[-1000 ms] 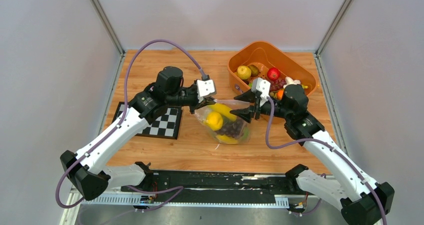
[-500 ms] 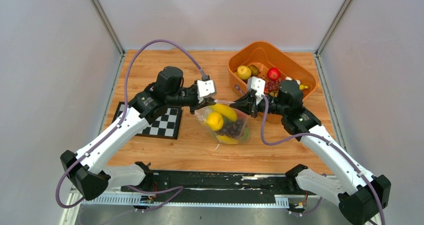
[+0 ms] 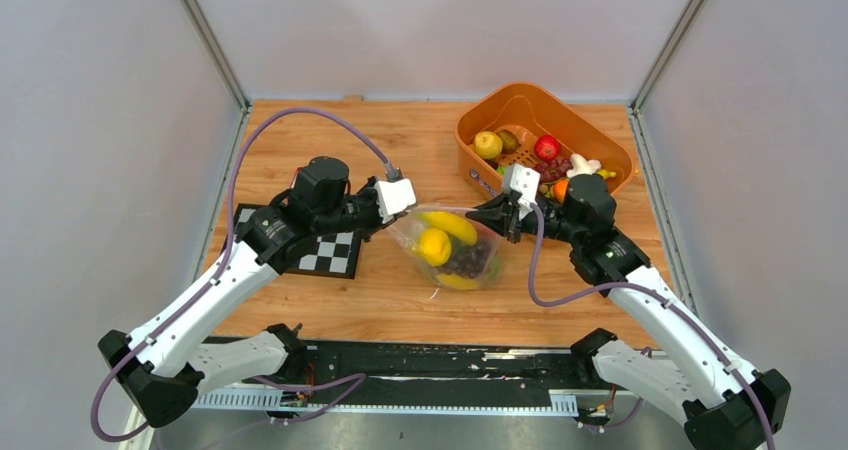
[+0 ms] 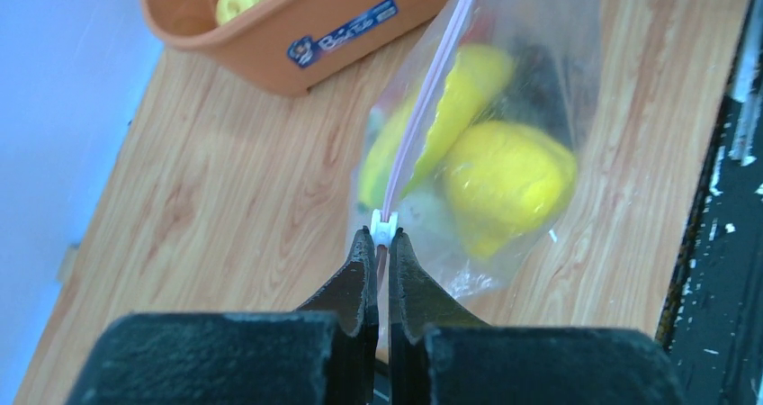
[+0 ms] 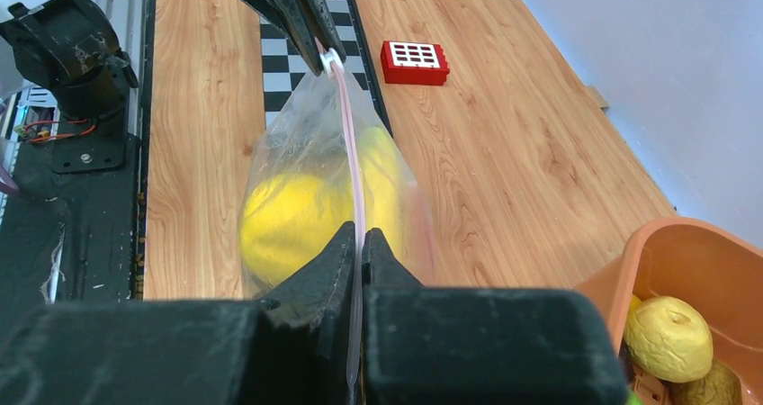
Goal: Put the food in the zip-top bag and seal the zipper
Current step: Zip the zipper food storage bag at the center of the board.
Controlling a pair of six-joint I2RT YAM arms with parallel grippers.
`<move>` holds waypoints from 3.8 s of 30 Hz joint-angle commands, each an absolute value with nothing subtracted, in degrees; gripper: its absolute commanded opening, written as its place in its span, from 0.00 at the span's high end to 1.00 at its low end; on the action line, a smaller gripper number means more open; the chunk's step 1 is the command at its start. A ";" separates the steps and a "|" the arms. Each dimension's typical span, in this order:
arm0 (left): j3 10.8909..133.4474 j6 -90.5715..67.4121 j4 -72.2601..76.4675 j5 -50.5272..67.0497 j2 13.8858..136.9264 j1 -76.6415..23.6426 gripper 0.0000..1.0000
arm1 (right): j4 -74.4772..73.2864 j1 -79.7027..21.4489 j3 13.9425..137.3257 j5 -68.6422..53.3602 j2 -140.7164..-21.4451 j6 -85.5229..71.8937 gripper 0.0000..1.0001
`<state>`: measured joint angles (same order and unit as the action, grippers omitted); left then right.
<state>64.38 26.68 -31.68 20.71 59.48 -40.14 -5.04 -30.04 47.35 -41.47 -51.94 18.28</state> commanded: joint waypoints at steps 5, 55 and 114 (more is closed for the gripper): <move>66.69 30.37 -41.51 5.57 58.40 -39.29 1.00 | 2.22 -29.65 46.14 -38.07 -48.04 16.60 1.00; 60.98 13.24 -17.89 -22.97 42.52 -38.76 0.00 | 6.72 -30.46 65.03 -53.77 -73.62 25.09 1.00; 69.66 29.62 -28.58 21.27 65.08 -38.78 1.00 | 3.83 -32.29 57.70 -49.64 -67.03 23.85 0.99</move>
<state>67.29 30.22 -31.07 21.98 65.39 -38.92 -0.38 -32.12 56.27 -50.50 -68.34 24.60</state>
